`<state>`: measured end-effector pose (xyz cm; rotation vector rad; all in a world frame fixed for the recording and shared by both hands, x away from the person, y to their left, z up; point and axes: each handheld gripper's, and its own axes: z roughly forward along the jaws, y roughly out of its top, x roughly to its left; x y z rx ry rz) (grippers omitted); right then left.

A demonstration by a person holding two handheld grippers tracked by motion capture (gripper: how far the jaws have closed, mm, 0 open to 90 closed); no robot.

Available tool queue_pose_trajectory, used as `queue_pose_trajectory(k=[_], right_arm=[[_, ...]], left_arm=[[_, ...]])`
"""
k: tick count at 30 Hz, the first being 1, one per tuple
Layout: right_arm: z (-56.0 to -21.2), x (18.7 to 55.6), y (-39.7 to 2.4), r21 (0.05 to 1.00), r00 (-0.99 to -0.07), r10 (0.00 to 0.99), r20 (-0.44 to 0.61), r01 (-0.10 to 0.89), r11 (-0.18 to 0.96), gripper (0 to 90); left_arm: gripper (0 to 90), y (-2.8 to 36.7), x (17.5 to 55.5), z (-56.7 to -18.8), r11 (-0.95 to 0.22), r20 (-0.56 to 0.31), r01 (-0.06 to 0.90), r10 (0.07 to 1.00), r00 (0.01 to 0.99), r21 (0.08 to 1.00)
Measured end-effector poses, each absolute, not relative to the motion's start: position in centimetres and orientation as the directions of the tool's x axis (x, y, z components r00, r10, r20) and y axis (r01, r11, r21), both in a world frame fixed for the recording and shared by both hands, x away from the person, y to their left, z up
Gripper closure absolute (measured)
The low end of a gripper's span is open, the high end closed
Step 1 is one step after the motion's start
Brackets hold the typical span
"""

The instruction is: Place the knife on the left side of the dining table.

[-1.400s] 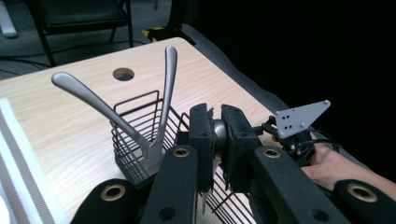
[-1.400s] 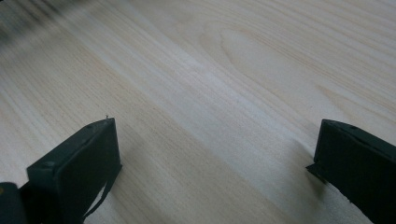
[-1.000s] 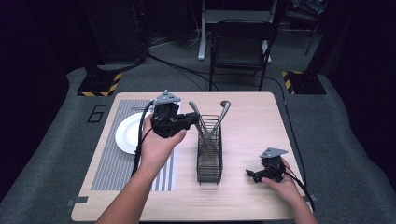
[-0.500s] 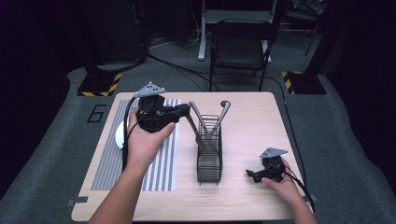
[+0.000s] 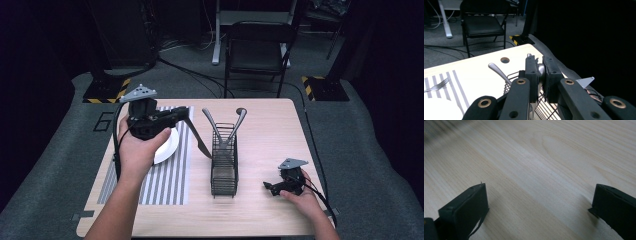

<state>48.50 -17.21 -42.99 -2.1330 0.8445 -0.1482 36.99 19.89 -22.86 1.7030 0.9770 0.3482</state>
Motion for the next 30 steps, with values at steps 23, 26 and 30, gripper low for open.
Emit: queue_pose_trajectory(k=[23,26,30], right_arm=[[-43.0,48.5,-17.2,-0.732,0.767,-0.617,-0.175,-0.521,-0.439,0.0],[-43.0,48.5,-17.2,-0.731,0.772,-0.612,-0.172,-0.517,-0.446,0.0],[-43.0,48.5,-17.2,-0.732,0.768,-0.617,-0.174,-0.52,-0.44,0.0]], left_arm=[[83.5,22.3,38.3,-26.4,-0.038,-0.279,0.491,0.783,0.556,0.87],[83.5,22.6,38.3,-26.9,-0.04,-0.274,0.495,0.793,0.544,0.868],[83.4,22.9,38.4,-27.3,-0.027,-0.287,0.503,0.795,0.535,0.864]])
